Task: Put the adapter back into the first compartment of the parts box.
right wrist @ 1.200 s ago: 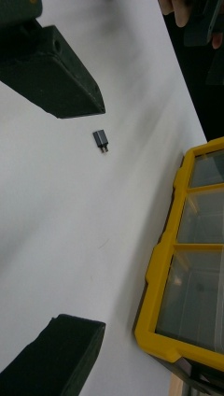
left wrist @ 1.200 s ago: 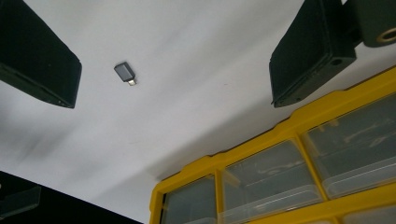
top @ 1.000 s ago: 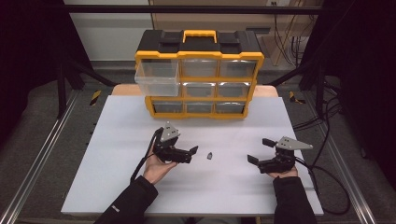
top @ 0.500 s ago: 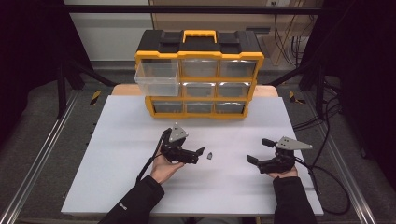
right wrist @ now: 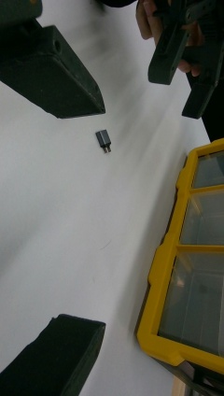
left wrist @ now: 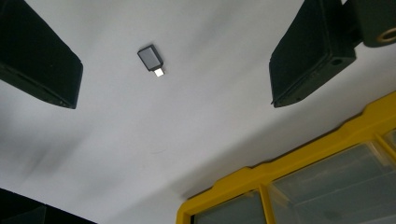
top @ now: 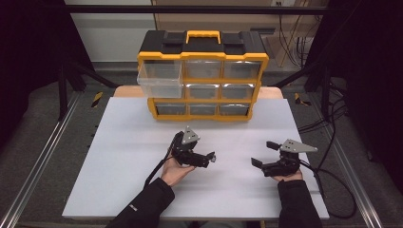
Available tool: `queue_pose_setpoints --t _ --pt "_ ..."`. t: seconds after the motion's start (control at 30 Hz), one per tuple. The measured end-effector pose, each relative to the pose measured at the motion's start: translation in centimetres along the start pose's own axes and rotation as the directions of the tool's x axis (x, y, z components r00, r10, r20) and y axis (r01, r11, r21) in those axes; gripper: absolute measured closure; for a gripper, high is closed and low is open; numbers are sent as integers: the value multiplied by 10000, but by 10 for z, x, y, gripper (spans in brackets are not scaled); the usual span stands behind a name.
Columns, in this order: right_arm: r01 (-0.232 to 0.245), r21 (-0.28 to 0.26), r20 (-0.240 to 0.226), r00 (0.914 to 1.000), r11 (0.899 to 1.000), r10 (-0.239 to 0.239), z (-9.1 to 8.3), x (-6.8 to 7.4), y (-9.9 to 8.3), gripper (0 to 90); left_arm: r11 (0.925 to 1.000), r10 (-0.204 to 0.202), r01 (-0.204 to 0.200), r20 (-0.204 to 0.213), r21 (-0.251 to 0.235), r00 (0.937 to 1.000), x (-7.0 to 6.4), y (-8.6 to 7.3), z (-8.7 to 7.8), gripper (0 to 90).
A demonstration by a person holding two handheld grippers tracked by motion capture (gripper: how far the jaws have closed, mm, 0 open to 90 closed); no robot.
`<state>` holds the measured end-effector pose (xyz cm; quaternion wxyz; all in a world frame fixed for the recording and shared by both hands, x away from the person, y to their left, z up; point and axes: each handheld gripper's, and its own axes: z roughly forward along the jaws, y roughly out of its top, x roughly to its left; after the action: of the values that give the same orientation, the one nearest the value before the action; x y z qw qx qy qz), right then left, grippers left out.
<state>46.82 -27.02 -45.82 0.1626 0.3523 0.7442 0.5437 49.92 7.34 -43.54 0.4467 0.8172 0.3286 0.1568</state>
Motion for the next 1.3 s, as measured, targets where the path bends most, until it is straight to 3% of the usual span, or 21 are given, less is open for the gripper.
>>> queue_pose_setpoints --t 0.73,1.3 --pt "-4 -32 -7 10000 10000 4 0 0 0 3 9934 -229 238 -96 1126 9997 -6 -12 34 44" --pt "-1 -66 -5 10000 10000 1 -1 0 0 3 9881 -260 211 306 1521 9992 -14 -16 41 295"
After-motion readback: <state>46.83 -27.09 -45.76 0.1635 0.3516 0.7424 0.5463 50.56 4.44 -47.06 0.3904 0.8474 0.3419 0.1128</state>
